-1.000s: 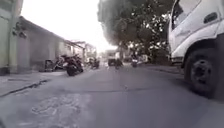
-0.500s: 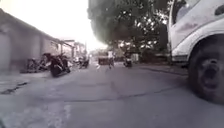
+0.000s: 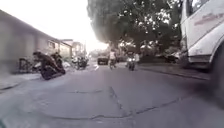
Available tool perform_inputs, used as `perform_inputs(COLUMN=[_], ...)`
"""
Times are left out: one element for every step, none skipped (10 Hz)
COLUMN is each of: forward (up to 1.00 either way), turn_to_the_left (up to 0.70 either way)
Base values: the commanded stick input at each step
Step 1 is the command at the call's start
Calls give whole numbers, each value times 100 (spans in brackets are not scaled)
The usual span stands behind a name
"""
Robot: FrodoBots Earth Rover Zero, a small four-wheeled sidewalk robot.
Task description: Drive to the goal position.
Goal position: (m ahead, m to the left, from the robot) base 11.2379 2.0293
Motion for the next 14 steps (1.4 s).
perform_inputs(forward=[100,100,100,100,100,100,100,100,100,100,100,100,100,100], turn_to_the_left=[8,8,8,8,8,4,0,-4,-8,-12,-17,-21,-25,-29])
